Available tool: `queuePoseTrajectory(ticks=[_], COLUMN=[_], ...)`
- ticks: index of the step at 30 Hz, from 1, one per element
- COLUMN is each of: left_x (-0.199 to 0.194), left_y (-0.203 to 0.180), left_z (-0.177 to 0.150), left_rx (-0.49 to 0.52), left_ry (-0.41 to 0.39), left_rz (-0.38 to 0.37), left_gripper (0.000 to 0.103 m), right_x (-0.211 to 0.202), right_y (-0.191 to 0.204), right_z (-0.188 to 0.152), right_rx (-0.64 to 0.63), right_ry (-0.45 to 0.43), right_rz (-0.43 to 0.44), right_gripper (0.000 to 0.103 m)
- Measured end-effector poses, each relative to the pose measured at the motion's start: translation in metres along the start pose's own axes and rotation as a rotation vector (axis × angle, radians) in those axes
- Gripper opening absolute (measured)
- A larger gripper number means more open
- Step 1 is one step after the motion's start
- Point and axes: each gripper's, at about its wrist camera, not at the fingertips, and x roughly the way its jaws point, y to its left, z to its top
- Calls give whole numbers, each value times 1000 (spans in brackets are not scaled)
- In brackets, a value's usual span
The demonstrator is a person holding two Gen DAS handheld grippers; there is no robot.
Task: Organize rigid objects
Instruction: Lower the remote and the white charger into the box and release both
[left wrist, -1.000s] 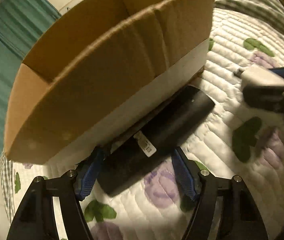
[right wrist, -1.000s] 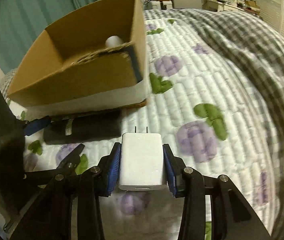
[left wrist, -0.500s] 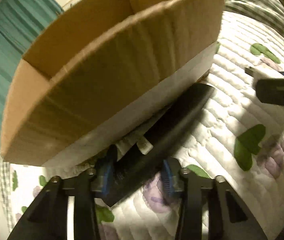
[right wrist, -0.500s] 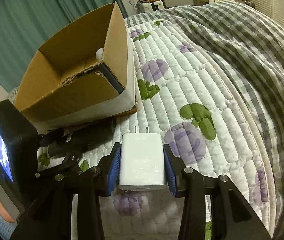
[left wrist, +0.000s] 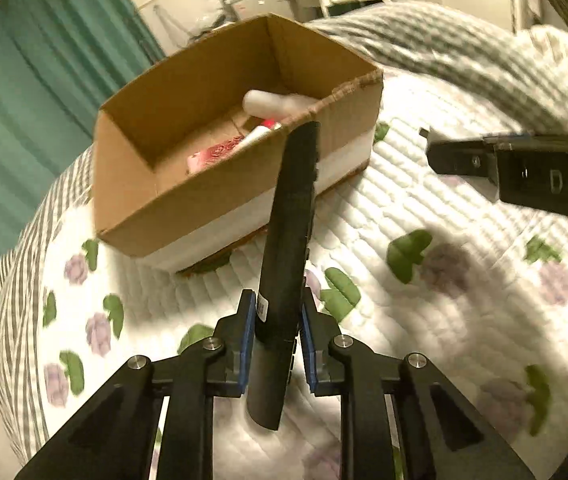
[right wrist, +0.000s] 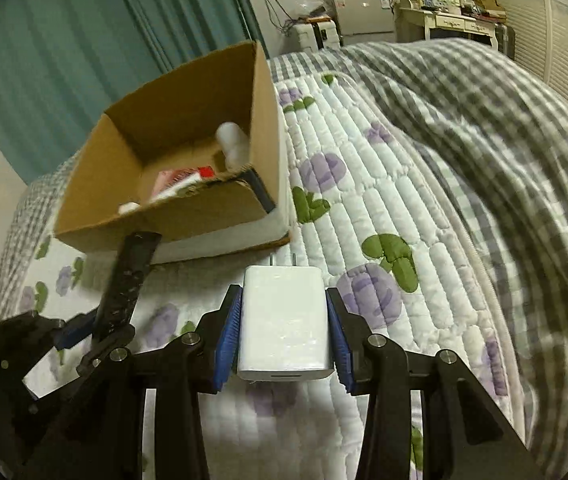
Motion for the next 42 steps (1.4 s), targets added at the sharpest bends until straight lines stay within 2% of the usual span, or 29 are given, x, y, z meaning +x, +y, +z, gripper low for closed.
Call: queuePoseTrajectory(ticks=[3,7,14,18,22,25,31,38,42], left_x=[-23,-49,-93,-101,-97,-85,-37,30,60], left_y=[-5,-5,16,28,42,54,74,86,86], left_z=[1,1,39,57,74,86,98,102,102], left_rx=[-65,-128,-237,-258,-289,-304,-335,-365,-374], left_ry=[-7,-57,-137,-167,-185,-183,-138,-60,-9], left_rz=[-47,-58,-84,-68,-64,-55,-33,-41,-62], left_gripper=[19,19,19,19,19,19,19,19,19], right_x=[-15,-43,-91,-118,-124,-112,-57,14,40], right_y=[5,13,39,57,74,85,97,96,89], right_z=[3,11,46,76,104,123,150,150,143], right_rx=[-12,-38,-138,-205,-252,-283,-330,-366,-367], right_ry=[-16,-64,-170,-257,-304,-311,-281,-217,-186], right_rz=[10,40,37,35,57,70,84,65,59], right_gripper=[40,40,40,40,40,40,40,40,40])
